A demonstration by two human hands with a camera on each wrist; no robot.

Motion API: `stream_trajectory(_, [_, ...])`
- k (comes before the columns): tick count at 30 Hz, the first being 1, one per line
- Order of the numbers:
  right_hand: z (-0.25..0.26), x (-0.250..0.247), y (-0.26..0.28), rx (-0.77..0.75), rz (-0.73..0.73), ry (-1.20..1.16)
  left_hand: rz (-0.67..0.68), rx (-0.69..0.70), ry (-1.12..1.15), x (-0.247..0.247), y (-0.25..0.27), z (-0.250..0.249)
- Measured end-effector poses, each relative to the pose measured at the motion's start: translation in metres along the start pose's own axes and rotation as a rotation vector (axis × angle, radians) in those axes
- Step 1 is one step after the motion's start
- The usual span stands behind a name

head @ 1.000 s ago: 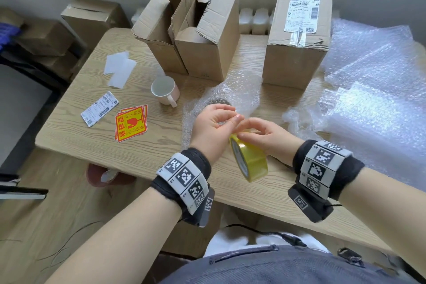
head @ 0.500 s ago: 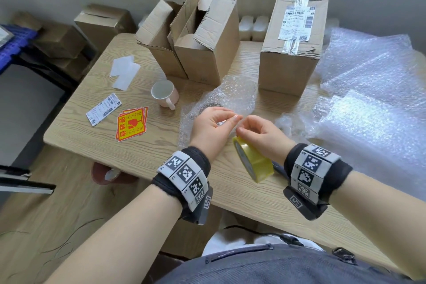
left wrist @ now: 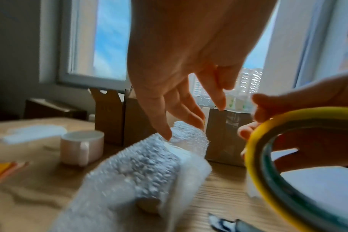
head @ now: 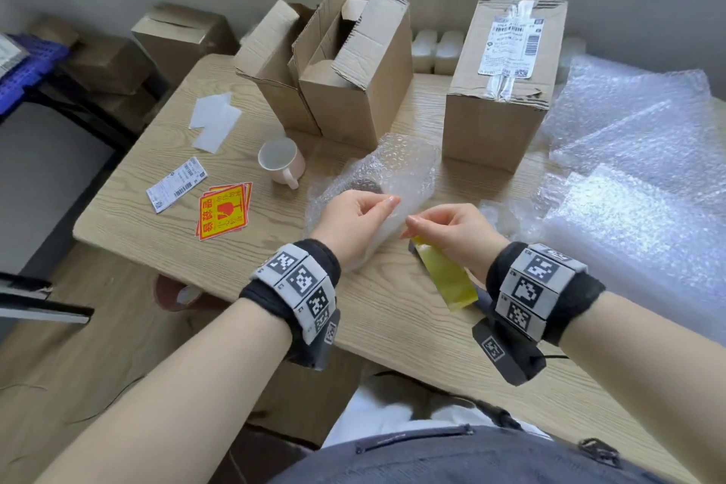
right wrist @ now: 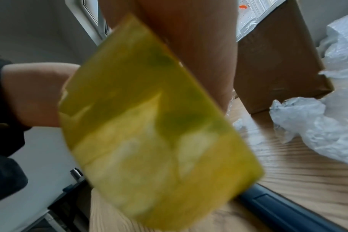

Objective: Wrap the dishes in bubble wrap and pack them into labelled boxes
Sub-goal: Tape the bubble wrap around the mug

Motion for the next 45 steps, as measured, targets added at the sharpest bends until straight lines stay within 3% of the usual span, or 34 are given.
stream_trajectory(2, [-0.001,-0.001,-0.005,0.021,-0.017,0.019,0.022,-0.047,-0.055,-0.01,-0.012,0.01])
stream_trajectory(5, [-0.001,-0.002,-0.014,0.067,-0.04,0.042,-0.07,-0.175,-0.048,-0.032,-0.039,0.039])
stream_trajectory(7, [0.0,0.002,-0.02,0.09,-0.038,0.043,0.016,-0.203,-0.256,-0.042,-0.055,0.056])
stream_trajectory(9, [0.004,0.011,-0.027,0.082,-0.026,0.044,0.158,-0.115,-0.468,-0.045,-0.067,0.069])
stream_trajectory(12, [0.012,0.025,-0.037,0.073,0.002,0.159,0.298,0.061,-0.549,-0.042,-0.081,0.079])
stream_trajectory(17, [0.01,0.044,-0.051,0.14,0.024,0.299,0.46,0.088,-0.563,-0.04,-0.09,0.094])
stream_trajectory(23, [0.01,0.062,-0.058,0.187,0.022,0.331,0.394,0.022,-0.509,-0.048,-0.07,0.101])
stream_trajectory(28, [0.011,0.066,-0.064,0.225,0.024,0.358,0.154,-0.323,-0.141,-0.065,-0.089,0.111])
stream_trajectory(31, [0.012,0.066,-0.065,0.231,0.033,0.382,0.158,-0.421,-0.018,-0.073,-0.098,0.125])
stream_trajectory(38, [0.015,0.073,-0.062,0.197,0.008,0.438,0.134,-0.301,-0.147,-0.085,-0.09,0.145])
stream_trajectory(43, [0.011,0.082,-0.059,0.219,0.096,0.538,0.198,-0.232,-0.374,-0.08,-0.082,0.15])
stream_trajectory(45, [0.009,0.083,-0.059,0.23,0.111,0.552,0.136,-0.174,-0.463,-0.081,-0.079,0.146])
Point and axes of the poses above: each hand's wrist, its own y-axis away from the middle knuckle, its own x-axis out of the palm, z = x × y, the point moved 2 cm from there along -y, towards the middle knuckle, and after that the axes turned 1 degree about -z, right-handed, at the moved point
